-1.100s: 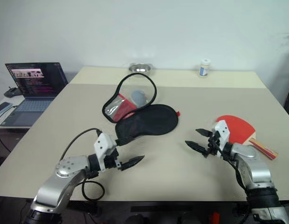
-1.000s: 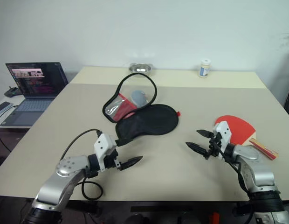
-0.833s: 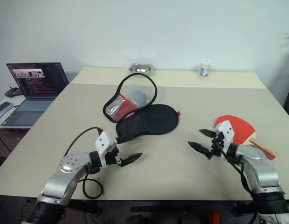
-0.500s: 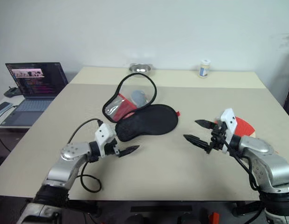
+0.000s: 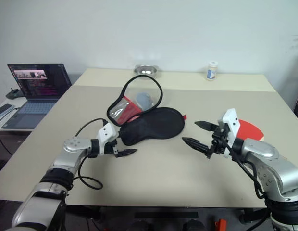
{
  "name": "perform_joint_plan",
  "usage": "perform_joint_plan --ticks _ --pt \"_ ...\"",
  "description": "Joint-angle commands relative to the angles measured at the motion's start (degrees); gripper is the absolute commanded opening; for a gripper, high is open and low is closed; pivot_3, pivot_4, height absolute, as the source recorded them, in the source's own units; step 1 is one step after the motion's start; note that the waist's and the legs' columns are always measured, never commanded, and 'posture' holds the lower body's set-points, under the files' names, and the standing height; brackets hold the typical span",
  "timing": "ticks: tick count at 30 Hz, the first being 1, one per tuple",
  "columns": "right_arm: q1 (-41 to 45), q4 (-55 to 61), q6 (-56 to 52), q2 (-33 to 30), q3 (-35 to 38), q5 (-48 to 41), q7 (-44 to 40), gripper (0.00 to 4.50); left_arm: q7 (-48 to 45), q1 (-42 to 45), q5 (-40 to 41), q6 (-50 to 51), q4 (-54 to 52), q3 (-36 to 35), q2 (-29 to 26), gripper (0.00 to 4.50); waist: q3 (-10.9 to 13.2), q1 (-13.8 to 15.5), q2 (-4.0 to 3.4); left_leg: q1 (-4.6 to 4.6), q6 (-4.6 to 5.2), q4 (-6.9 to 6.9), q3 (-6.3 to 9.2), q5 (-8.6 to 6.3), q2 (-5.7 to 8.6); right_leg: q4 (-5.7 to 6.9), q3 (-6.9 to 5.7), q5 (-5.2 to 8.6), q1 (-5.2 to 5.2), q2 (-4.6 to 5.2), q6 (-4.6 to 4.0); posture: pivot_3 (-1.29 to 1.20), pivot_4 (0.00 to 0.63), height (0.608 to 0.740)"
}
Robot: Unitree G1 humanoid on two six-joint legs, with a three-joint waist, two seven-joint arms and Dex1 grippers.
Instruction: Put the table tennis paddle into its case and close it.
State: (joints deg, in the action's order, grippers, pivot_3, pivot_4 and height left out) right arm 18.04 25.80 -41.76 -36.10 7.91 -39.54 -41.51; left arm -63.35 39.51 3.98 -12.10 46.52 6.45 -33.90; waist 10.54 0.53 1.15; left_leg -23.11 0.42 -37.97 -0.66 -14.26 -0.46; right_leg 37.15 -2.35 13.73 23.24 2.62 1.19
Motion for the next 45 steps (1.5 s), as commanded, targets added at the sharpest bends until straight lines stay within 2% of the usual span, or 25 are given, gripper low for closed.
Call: perform_joint_plan --ticks 1,3,13,14,20,24,27,29,34,41,44,45 --pt "0.70 1.74 1.61 0.53 1.05 -0.35 1.08 4.50 -1.13 1.14 -0.97 -1.64 1.71 0.01 -0.06 4.32 0.00 -0.03 0.00 0.02 0.00 -0.01 -0.01 0.00 -0.03 0.02 0.00 -0.01 0.00 -0.02 -0.01 0.00 0.150 0.740" --pt "1.34 0.99 2.09 0.78 1.13 -0.06 1.40 4.50 -2.06 1.17 -0.61 -1.47 1.38 -0.21 -0.16 3.92 0.00 -0.06 0.00 0.03 -0.01 -0.01 -0.01 0.00 -0.09 0.03 0.01 -0.01 0.00 -0.08 -0.02 0.00 0.150 0.740" --pt "3.69 -2.50 3.72 0.88 1.59 0.24 2.41 4.50 -4.52 -0.09 5.20 9.63 -7.39 -4.84 -1.96 0.26 0.01 -0.16 0.01 0.00 -0.01 0.01 0.00 0.00 -0.18 0.01 0.07 -0.01 0.04 -0.27 -0.04 0.00 0.150 0.740" --pt "3.90 -2.93 3.92 0.83 1.50 0.34 2.32 4.50 -4.48 -0.41 5.78 11.17 -8.83 -5.30 -2.21 0.03 0.01 -0.17 0.01 0.00 -0.01 0.02 -0.01 0.00 -0.18 0.00 0.07 -0.01 0.04 -0.28 -0.04 0.00 0.150 0.740" --pt "3.93 -4.88 4.66 -0.02 1.69 0.82 1.39 4.50 -3.34 -5.32 7.89 21.39 -22.18 -5.11 -2.11 0.03 0.01 -0.25 0.01 0.00 -0.01 0.03 -0.02 0.00 -0.17 -0.01 0.11 -0.02 0.04 -0.27 -0.06 0.00 0.150 0.740" --pt "1.63 -5.22 3.90 -3.21 2.81 0.15 -1.60 4.50 -0.21 -10.52 10.60 34.39 -37.02 -1.98 1.09 0.03 0.01 -0.03 0.01 -0.02 -0.01 0.03 -0.02 0.00 -0.17 -0.03 0.13 -0.15 0.04 -0.24 -0.28 0.00 0.150 0.740" --pt "-0.02 -5.14 3.89 -5.30 3.23 -0.02 -3.34 4.50 1.98 -12.38 11.94 41.49 -43.09 -0.51 3.07 0.03 0.02 0.26 0.02 -0.05 -0.01 0.01 -0.01 0.00 -0.14 -0.07 0.12 -0.13 0.03 -0.21 -0.25 0.00 0.150 0.740" --pt "-2.16 -5.31 3.56 -7.46 4.11 -0.27 -5.44 4.50 4.03 -12.15 11.45 43.92 -43.30 1.93 6.02 0.03 0.02 0.28 0.03 -0.04 -0.01 0.00 -0.02 0.00 -0.16 -0.05 0.13 -0.06 0.03 -0.24 -0.11 0.00 0.150 0.740" --pt "-7.83 -5.23 3.67 -12.26 7.06 -0.39 -9.37 4.50 10.58 -5.65 7.72 42.25 -34.37 6.20 16.14 0.03 0.03 0.94 0.05 0.01 -0.01 -0.04 0.01 0.01 -0.14 0.01 0.10 -0.01 -0.02 -0.43 -0.04 0.00 0.150 0.740" --pt "-9.91 -5.07 3.90 -13.62 8.93 -0.04 -9.51 4.50 15.46 -1.14 5.45 40.62 -26.92 8.01 24.47 0.03 0.04 0.47 0.06 0.01 0.00 -0.03 -0.13 0.00 -0.12 -0.06 0.23 -0.03 -0.01 -0.49 0.02 0.00 0.150 0.740" --pt "-9.81 -4.32 3.48 -13.19 8.85 -0.37 -8.72 4.50 14.26 -1.99 5.08 40.16 -28.14 9.00 24.26 0.67 0.04 0.47 0.07 0.01 0.00 -0.01 -0.07 0.00 -0.15 -0.05 0.19 -0.03 0.00 -0.55 0.02 0.00 0.150 0.740" --pt "-9.78 -4.18 3.42 -12.94 8.72 -0.45 -8.38 4.50 13.78 -2.50 5.07 40.10 -28.99 9.19 23.80 1.03 0.04 0.47 0.06 0.01 0.00 -0.01 -0.07 0.00 -0.16 -0.04 0.19 -0.03 0.00 -0.56 0.01 0.00 0.150 0.740"
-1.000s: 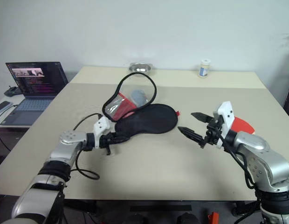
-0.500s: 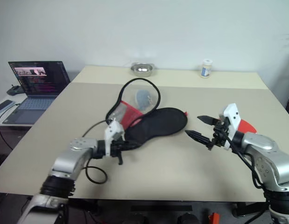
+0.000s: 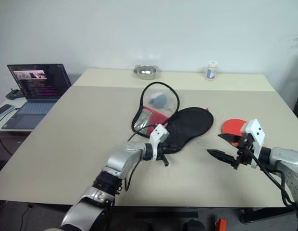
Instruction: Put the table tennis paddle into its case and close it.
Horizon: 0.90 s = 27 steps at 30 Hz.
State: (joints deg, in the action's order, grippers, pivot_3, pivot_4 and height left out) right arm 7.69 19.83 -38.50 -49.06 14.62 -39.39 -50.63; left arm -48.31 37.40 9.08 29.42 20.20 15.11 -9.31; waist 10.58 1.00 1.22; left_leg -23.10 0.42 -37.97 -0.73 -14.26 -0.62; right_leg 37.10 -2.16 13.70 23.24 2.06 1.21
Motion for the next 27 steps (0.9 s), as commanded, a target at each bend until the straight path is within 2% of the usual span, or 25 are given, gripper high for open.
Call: perform_joint_plan --ticks 1,6,8,12,17,21,27 --pt "0.67 1.87 0.20 0.33 1.71 -0.52 1.17 4.50 -1.53 -0.99 0.16 -1.13 -3.73 0.46 -1.35 1.36 0.00 -0.01 0.00 0.01 0.00 0.00 0.00 0.00 0.00 0.00 0.01 0.00 0.00 0.00 0.00 0.00 0.150 0.740" --pt "2.47 1.79 0.96 2.40 -0.80 1.94 4.87 4.50 -1.75 -3.85 2.53 3.04 -10.04 -1.77 -4.24 3.09 0.00 -0.09 -0.01 0.03 -0.01 -0.01 -0.01 0.00 -0.02 0.02 0.03 0.00 0.00 0.01 -0.01 0.00 0.150 0.740" --pt "3.79 1.75 -2.05 3.15 -1.58 0.50 5.99 4.50 -3.50 -5.16 4.70 4.84 -14.15 -2.78 -6.59 3.75 0.00 -0.10 -0.01 0.04 -0.01 -0.01 -0.02 0.00 -0.02 0.04 0.04 0.00 0.00 0.02 -0.01 0.00 0.150 0.740" --pt "8.47 1.66 -10.94 6.11 -7.34 1.95 13.54 4.50 -9.38 -8.89 9.12 3.97 -21.52 -8.08 -16.14 3.75 0.00 -1.03 -0.01 0.05 -0.01 0.01 -0.03 0.00 -0.16 0.05 0.08 0.00 0.03 0.12 -0.10 0.00 0.150 0.740" --pt "11.92 -2.83 -10.87 12.81 -14.85 5.52 15.88 4.50 -17.79 -14.86 16.40 4.47 -27.88 -14.81 -26.58 3.75 0.00 -1.07 -0.02 0.10 -0.02 0.06 0.07 0.01 -0.27 0.12 -0.02 0.04 0.06 0.02 -0.35 0.00 0.150 0.740" --pt "14.76 -7.85 -10.90 17.24 -17.40 8.48 18.27 4.50 -19.37 -17.66 17.20 2.99 -28.91 -16.60 -30.77 3.75 0.01 -0.58 -0.03 0.05 -0.02 0.03 0.02 0.01 -0.10 0.08 0.00 0.03 0.06 0.13 -0.33 0.00 0.150 0.740" --pt "18.47 -13.48 -11.88 20.84 -20.72 11.64 18.28 4.50 -19.41 -18.47 18.27 1.82 -29.00 -18.00 -32.45 3.75 0.01 -0.46 -0.02 0.02 -0.02 -0.04 -0.03 0.01 -0.06 0.02 0.04 -0.03 0.05 0.20 -0.25 0.00 0.150 0.740"
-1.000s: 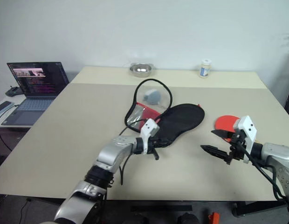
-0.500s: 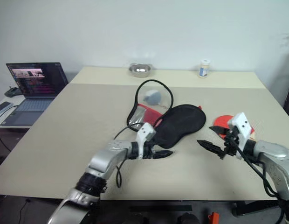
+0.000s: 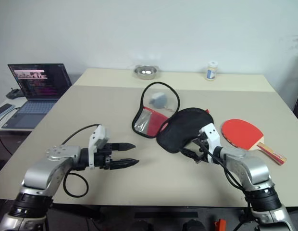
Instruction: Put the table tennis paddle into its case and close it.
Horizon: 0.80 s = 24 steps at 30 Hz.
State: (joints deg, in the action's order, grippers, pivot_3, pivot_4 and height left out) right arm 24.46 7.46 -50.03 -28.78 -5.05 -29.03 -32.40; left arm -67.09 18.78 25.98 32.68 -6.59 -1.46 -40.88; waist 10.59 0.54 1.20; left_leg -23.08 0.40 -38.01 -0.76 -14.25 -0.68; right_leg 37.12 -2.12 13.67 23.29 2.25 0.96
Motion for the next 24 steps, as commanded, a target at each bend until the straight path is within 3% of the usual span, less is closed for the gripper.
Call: perform_joint_plan --ticks 1,16,24 --pt "2.03 -1.78 -0.42 0.85 -1.45 1.96 0.24 4.50 -0.64 0.07 1.47 -1.59 -2.20 -1.44 -1.01 3.75 0.00 0.00 0.00 0.00 0.00 0.03 0.01 0.00 0.00 0.00 -0.01 0.00 0.01 0.00 0.00 0.00 0.150 0.740" --pt "10.33 -13.62 -0.12 15.89 -2.14 7.54 8.20 4.50 -5.12 -2.07 0.71 -6.91 -4.69 -0.28 -5.04 3.75 0.00 -1.04 -0.01 0.12 -0.01 0.10 0.00 0.01 -0.29 0.16 0.01 -0.04 0.07 -0.23 -0.17 0.00 0.150 0.740" --pt "9.62 -12.03 -1.13 14.08 -2.77 9.11 5.46 1.79 -3.23 -2.49 1.13 -6.66 -5.74 0.00 -4.25 3.79 0.00 -1.01 -0.01 0.10 -0.01 0.13 -0.03 0.01 -0.27 0.12 0.02 -0.04 0.08 -0.20 -0.19 0.00 0.150 0.740"
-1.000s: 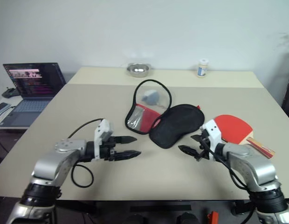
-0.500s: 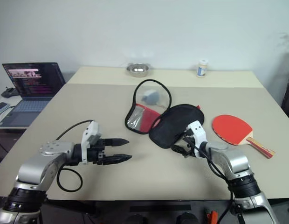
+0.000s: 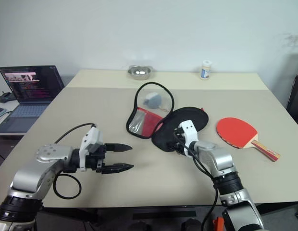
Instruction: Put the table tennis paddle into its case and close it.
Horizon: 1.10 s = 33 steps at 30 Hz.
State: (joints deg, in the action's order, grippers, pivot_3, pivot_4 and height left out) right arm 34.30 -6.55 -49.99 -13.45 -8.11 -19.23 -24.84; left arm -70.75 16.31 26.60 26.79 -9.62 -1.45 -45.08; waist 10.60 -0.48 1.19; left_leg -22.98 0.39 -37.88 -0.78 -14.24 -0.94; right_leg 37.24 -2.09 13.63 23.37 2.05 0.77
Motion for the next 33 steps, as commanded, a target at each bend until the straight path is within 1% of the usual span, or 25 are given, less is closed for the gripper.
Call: perform_joint_plan --ticks 1,4,5,8,12,14,18,21,27,33 --pt "-0.25 2.47 -2.13 -1.59 1.04 -1.36 -2.58 1.44 0.60 -0.17 0.52 -0.74 -2.87 0.04 -0.02 3.79 0.00 0.01 0.00 -0.01 0.00 0.01 0.00 0.00 0.00 -0.01 0.00 0.00 0.01 0.00 -0.01 0.00 0.150 0.740" --pt "-0.32 4.66 -6.11 -2.48 3.47 -4.21 -4.13 0.31 1.31 -1.06 0.55 -0.39 -3.97 0.40 0.37 3.79 0.00 0.02 -0.01 -0.02 0.00 0.03 -0.01 0.00 0.00 -0.04 0.01 -0.01 0.01 0.00 -0.01 0.00 0.150 0.740" --pt "-0.50 5.49 -7.15 -2.96 3.66 -4.84 -4.76 0.04 1.56 -1.44 0.57 -0.29 -4.46 0.56 0.54 3.79 0.01 0.04 -0.01 -0.02 0.00 0.04 -0.01 0.00 0.00 -0.04 0.00 -0.01 0.02 0.00 -0.02 0.00 0.150 0.740" --pt "-1.27 7.36 -10.09 -4.60 4.55 -6.77 -6.44 0.04 2.58 -2.52 0.83 -0.01 -6.05 1.17 1.09 3.79 0.01 0.14 -0.01 -0.03 0.00 0.04 0.00 0.00 0.01 -0.04 0.00 0.00 0.02 0.02 0.00 0.00 0.150 0.740" --pt "-2.30 7.80 -10.58 -10.97 2.54 -6.56 -11.33 0.04 3.61 -4.34 0.91 0.23 -8.41 2.01 1.54 3.79 0.01 0.23 -0.02 -0.04 0.00 0.03 -0.01 0.00 0.03 -0.07 0.00 0.01 0.02 0.05 0.02 0.00 0.150 0.740" --pt "-1.62 5.72 -9.24 -14.63 1.19 -5.48 -14.20 0.04 3.83 -4.97 0.79 -0.03 -8.73 2.09 1.46 3.79 0.02 0.29 -0.02 -0.04 0.00 0.02 -0.01 0.00 0.05 -0.07 0.00 0.02 0.02 0.07 0.02 0.00 0.150 0.740" --pt "1.99 -0.33 -6.23 -18.24 0.18 -3.57 -17.92 0.04 4.12 -5.47 0.43 -0.73 -8.43 2.09 1.19 3.79 0.02 0.33 -0.02 -0.03 0.00 0.02 -0.02 0.00 0.06 -0.08 -0.01 0.02 0.01 0.05 0.03 0.00 0.150 0.740" --pt "6.15 -6.83 -3.60 -19.43 -0.36 -1.83 -20.55 0.04 4.22 -5.89 0.05 -1.30 -8.14 2.08 1.13 3.79 0.02 0.31 -0.03 -0.03 0.01 0.01 -0.05 0.00 0.06 -0.07 0.01 0.02 0.03 0.02 0.04 0.00 0.150 0.740" --pt "12.00 -19.40 3.60 -20.79 -4.01 4.00 -26.21 0.04 4.62 -6.44 -0.19 -1.59 -8.51 2.34 0.99 3.79 0.02 0.32 -0.02 -0.05 0.01 0.04 -0.06 -0.01 0.06 -0.13 0.00 0.02 0.03 0.01 0.03 0.00 0.150 0.740" --pt "15.15 -26.95 7.34 -20.20 -4.87 7.15 -29.70 0.04 5.39 -5.91 0.01 -0.61 -9.48 2.76 0.69 3.79 0.02 0.32 -0.03 -0.06 0.01 0.02 -0.07 -0.01 0.09 -0.12 0.02 0.00 0.03 0.04 0.03 0.00 0.150 0.740"
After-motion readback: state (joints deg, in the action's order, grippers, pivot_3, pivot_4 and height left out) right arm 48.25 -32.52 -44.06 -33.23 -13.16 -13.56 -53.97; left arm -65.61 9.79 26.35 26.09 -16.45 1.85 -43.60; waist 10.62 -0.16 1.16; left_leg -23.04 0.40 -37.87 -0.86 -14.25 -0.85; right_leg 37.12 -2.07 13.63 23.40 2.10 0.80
